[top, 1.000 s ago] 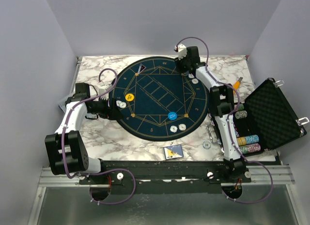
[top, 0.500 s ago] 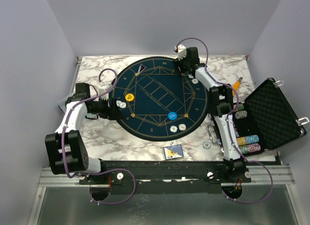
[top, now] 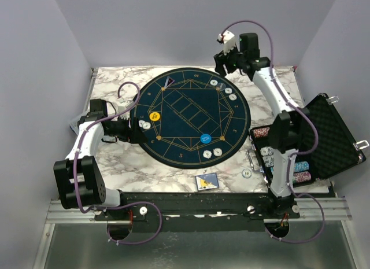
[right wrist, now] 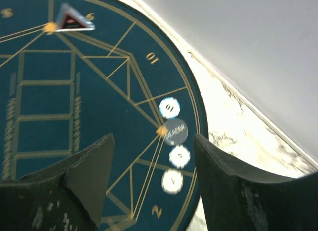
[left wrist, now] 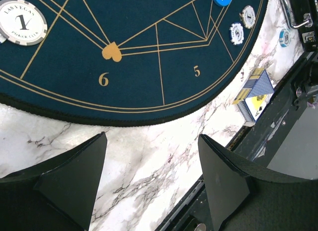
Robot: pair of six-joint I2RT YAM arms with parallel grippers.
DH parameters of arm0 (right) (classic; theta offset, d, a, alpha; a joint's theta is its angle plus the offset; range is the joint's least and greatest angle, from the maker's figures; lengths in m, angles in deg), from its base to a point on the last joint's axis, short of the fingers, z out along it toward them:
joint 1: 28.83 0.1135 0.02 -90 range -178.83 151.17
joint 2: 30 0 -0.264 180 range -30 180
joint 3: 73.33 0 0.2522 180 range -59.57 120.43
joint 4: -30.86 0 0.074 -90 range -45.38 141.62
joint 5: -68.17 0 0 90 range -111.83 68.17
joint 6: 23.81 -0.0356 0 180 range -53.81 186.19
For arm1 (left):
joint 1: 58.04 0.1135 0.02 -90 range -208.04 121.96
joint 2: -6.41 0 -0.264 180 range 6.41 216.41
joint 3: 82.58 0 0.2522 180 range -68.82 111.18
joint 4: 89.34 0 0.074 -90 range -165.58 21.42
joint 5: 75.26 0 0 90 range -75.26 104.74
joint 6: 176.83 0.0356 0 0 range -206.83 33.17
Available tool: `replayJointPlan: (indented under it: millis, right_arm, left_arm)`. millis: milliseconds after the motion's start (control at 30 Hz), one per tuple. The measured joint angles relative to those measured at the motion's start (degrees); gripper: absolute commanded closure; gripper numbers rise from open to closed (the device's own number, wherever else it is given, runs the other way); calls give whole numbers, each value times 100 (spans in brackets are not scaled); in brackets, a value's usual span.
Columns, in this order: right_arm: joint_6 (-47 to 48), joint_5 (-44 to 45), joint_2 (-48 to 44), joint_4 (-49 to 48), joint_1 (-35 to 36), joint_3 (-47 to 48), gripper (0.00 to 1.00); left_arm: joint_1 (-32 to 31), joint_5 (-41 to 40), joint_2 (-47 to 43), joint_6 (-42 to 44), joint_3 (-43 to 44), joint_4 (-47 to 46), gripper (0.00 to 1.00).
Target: Distribute texas hold em gaming equipment
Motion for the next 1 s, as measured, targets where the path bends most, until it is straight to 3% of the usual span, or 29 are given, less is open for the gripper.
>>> replayJointPlan:
  millis: [133, 300, 533, 767, 1000]
  right_arm:
    - [426, -280, -1425, 546, 0, -1008, 31]
    - [822, -446, -3075, 953, 2, -3534, 33]
    - [1364, -402, -4113, 1759, 0, -6105, 35]
    - [1674, -339, -5016, 2306, 2, -6902, 37]
    - [1827, -127, -5226, 2457, 170, -7639, 36]
  left_arm:
    - [4, 2, -55, 4, 0, 0, 24]
    - [4, 37, -83, 26, 0, 0, 24]
    - [4, 101, -105, 44, -2, 2, 23]
    - [4, 122, -107, 44, -2, 4, 23]
    - [4, 125, -107, 44, -2, 4, 24]
